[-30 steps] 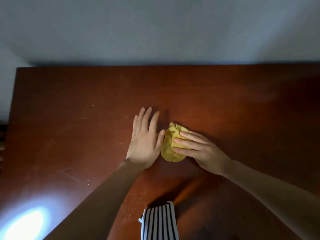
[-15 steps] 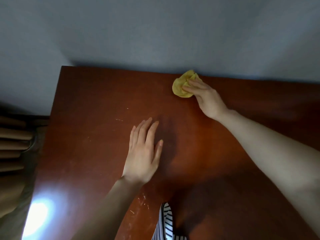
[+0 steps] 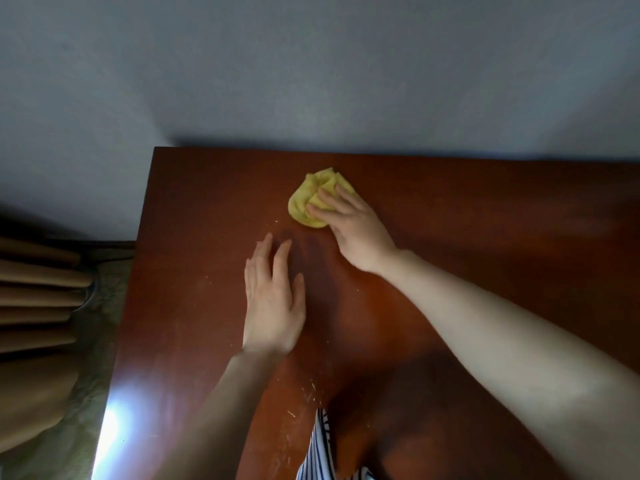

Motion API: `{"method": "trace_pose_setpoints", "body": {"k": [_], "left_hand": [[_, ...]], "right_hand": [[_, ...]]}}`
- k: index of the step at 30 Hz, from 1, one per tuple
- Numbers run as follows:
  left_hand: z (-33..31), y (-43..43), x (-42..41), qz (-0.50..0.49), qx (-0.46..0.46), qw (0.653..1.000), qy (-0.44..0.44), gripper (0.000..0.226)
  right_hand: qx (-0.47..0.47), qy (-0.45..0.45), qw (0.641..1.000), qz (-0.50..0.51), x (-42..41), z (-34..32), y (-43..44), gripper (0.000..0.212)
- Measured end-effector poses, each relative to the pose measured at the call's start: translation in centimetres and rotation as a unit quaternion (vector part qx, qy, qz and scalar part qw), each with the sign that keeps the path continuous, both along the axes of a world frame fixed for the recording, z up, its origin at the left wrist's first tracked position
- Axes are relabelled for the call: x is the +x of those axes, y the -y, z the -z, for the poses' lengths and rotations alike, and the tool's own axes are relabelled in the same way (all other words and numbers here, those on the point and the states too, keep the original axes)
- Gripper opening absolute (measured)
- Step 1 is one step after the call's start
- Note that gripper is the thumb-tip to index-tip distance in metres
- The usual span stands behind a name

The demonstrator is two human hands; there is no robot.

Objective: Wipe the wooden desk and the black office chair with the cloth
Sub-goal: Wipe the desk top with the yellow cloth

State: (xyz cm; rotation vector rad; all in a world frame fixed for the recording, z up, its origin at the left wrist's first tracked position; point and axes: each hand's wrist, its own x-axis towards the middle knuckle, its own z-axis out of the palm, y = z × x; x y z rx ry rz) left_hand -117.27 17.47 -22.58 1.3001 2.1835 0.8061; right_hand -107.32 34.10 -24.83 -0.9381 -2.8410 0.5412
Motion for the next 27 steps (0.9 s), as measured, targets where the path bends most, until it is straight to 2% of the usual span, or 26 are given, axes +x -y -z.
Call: {"method": "trace_pose_setpoints", "body": {"k": [6,12,16,22,27], "left_hand": [[-1.4,-2.6,1.6,0.000,0.002,1.000,0.010,0.046],[-1.1,-5.1,5.8,0.094,-0.039,0.995,-0.021,0.059],[-0.2,-6.4,8.6,0.143,-0.088,0.984,-0.062,0.065],[1.0,-8.0,10.4,0.133,0.007,0.991,-0.024,0.065],[1.9,-8.2,10.8,0.118,-0.007,0.993,-0.028,0.070]], "right_hand": [[-0.007,0.002,0.994,-0.112,7.4,0.5,6.2,0.041],[-0.028,0.019,0.984,-0.177,17.6,0.2,8.3,0.060],[-0.023,0.032,0.987,-0.157,22.7,-0.2,6.3,0.062],[-0.024,0.053,0.994,-0.088,26.1,-0.9,1.4,0.070],[-0.041,0.027,0.998,-0.025,26.7,-0.2,-3.2,0.072]]}}
